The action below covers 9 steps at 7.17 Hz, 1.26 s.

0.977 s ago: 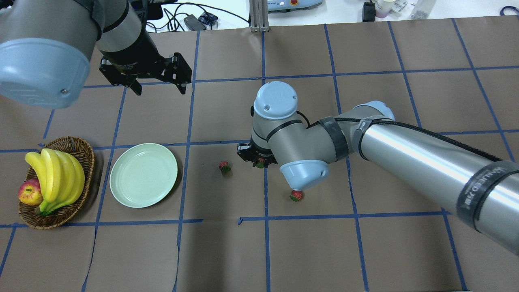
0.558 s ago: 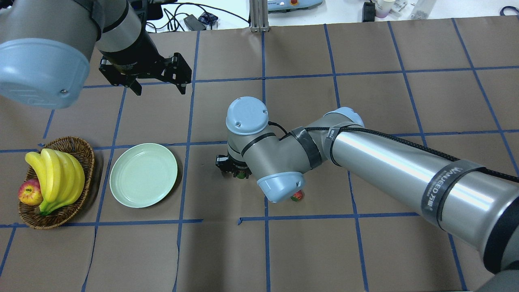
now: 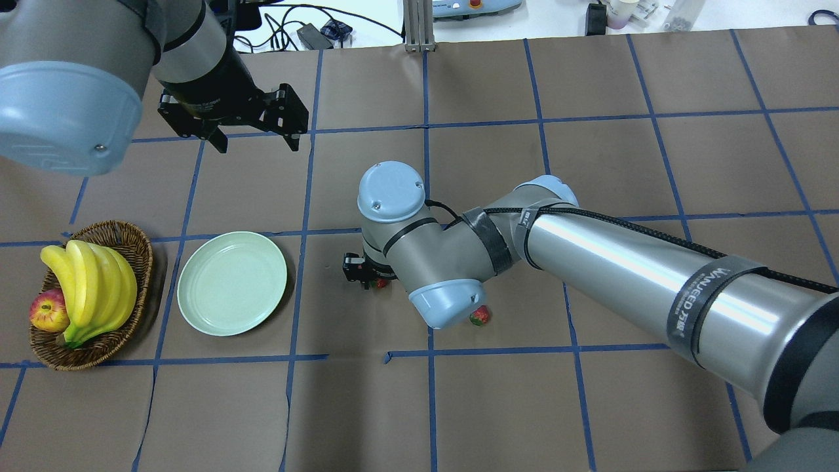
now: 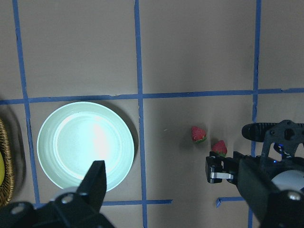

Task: Collect all strawberries into plate
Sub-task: 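Reach the right gripper to the last strawberry and grasp it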

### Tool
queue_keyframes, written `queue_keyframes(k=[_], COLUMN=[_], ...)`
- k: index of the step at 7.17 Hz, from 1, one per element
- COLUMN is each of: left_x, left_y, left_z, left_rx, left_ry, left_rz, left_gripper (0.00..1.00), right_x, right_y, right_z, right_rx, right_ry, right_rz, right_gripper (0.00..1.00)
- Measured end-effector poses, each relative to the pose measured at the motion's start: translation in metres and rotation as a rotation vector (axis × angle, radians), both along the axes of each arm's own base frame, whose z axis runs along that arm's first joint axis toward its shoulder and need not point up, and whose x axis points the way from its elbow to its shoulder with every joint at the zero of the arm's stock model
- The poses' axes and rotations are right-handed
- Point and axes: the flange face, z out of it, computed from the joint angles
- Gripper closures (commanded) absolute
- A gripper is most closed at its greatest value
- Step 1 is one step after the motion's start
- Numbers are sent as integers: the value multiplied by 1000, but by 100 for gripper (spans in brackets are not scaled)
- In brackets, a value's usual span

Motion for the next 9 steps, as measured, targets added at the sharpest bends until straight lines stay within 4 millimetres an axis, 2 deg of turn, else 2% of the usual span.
queue_keyframes(k=[1, 2, 4, 5, 7, 9], left_x=[0, 0, 0, 0, 0, 1], left_y=[0, 0, 0, 1, 1, 2], left_z=[1, 1, 0, 0, 1, 1], left_rx=[-2, -3, -1, 0, 0, 0], left_ry=[0, 0, 0, 0, -1, -4], left_rz=[0, 0, 0, 0, 1, 1], left_gripper=[0, 0, 0, 0, 0, 0], right_x=[-5, -18, -62, -80, -116, -131], right_y=[-3, -7, -13, -11, 1, 8], right_z=[4, 11, 27, 26, 7, -4], right_rx=[-1, 13, 78, 99, 140, 164], right_ry=[15, 59, 171, 207, 273, 276], right_rz=[26, 32, 9, 21, 44, 56], right_gripper=[0, 0, 0, 0, 0, 3])
